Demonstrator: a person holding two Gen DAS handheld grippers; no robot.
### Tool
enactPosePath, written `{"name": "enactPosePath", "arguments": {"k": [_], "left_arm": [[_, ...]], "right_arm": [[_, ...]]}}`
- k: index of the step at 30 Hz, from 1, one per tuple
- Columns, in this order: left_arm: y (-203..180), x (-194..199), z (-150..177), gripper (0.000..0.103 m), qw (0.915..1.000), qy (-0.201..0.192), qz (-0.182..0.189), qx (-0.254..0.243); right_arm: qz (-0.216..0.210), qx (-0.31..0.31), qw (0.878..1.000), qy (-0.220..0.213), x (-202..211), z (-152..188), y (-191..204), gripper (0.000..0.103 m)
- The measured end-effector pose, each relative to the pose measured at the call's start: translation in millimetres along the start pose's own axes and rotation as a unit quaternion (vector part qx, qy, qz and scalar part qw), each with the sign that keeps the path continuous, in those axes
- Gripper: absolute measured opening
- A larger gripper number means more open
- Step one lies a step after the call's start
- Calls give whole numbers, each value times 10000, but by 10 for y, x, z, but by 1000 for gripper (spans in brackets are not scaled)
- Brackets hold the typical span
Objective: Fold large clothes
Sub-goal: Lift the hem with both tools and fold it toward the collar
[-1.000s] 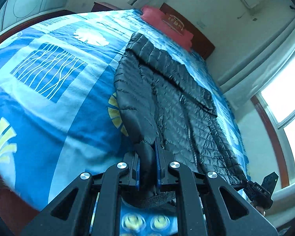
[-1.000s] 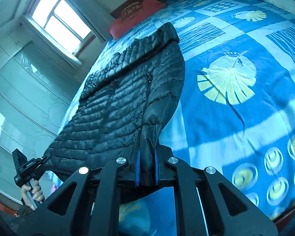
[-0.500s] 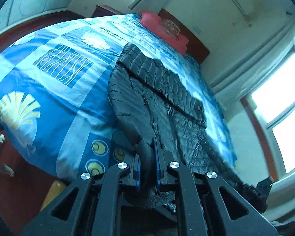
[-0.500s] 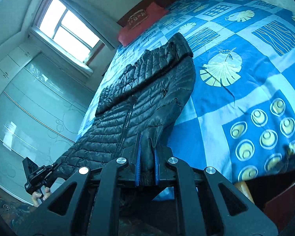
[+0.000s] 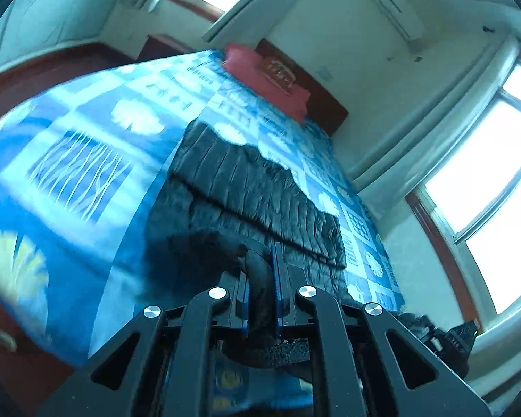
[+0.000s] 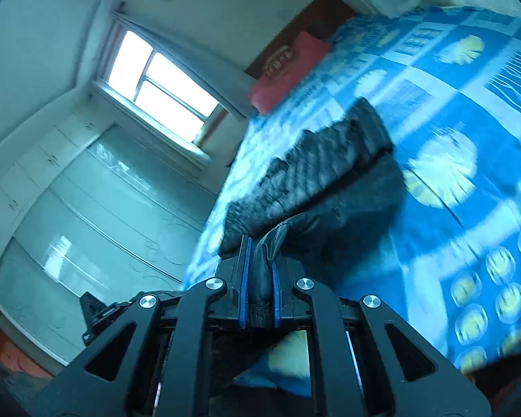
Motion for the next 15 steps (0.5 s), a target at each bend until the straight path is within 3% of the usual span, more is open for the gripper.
{"name": "enactPosePath", "arguments": {"k": [8, 15], "left_arm": [[146, -816, -657, 10, 9997, 175, 164, 50], [563, -1810, -1234, 10, 9985, 362, -98, 387]], "right_arm": [[-16, 31, 10000, -32, -864, -848, 99, 10], [260, -334, 9991, 85, -1945, -1572, -117, 10]]}}
Point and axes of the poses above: each gripper's, at about its wrist camera, not at the fingertips, and x roughly against the way its jaws point, y to its left, z to its underside, the point moved 9 cm from there along -x, roughly the way its jaws point, and after that the axes turned 10 degrees about z, right-handed, at the moved point
